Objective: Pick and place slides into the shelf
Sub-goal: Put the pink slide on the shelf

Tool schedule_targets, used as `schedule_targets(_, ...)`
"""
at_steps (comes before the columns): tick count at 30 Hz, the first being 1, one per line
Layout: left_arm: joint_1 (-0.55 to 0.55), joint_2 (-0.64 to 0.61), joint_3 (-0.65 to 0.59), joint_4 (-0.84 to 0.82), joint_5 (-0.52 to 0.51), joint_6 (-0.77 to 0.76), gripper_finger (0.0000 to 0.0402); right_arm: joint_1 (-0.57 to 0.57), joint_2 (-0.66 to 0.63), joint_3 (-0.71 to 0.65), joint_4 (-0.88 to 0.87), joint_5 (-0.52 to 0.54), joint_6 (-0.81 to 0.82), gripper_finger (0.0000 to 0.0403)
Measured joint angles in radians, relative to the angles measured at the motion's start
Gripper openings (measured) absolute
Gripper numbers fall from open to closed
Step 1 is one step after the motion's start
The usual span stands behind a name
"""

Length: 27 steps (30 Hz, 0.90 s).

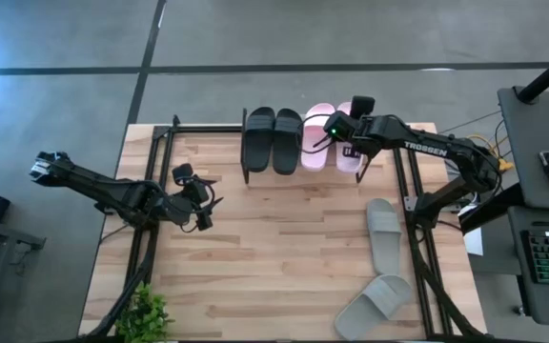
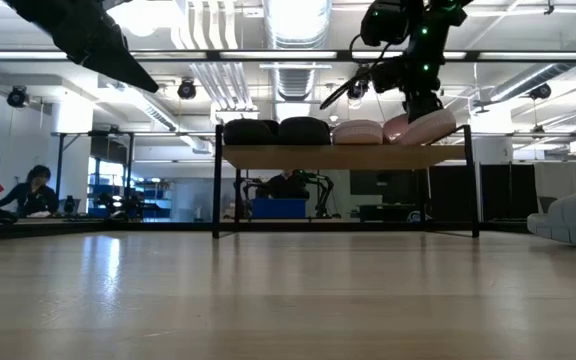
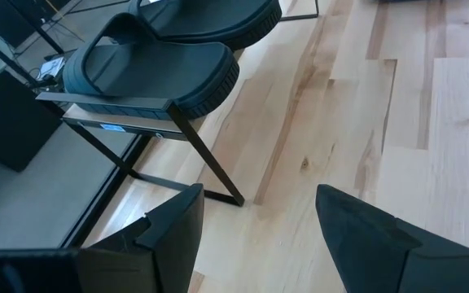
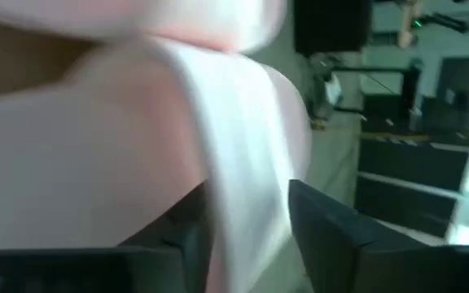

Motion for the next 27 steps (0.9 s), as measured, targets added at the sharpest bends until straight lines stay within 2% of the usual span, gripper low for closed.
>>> schedule_targets(5,0.0,0.0,0.0,0.0,0.002,0.0,0.0223,0.019,-0.029,0.055,-0.046,0.018,0.089,0.0181)
schedule_targets(14,0.0,0.0,0.0,0.0,0.002,0.0,0.0223,0.036,-0.075,0.113,-0.122,0.015,0.286,0.0176)
schedule_targets(27,0.0,0.0,-0.009,0.002,0.002,-0.002,0.0223,0.036,0.031,0.087,-0.13,0.012,0.281,0.0175)
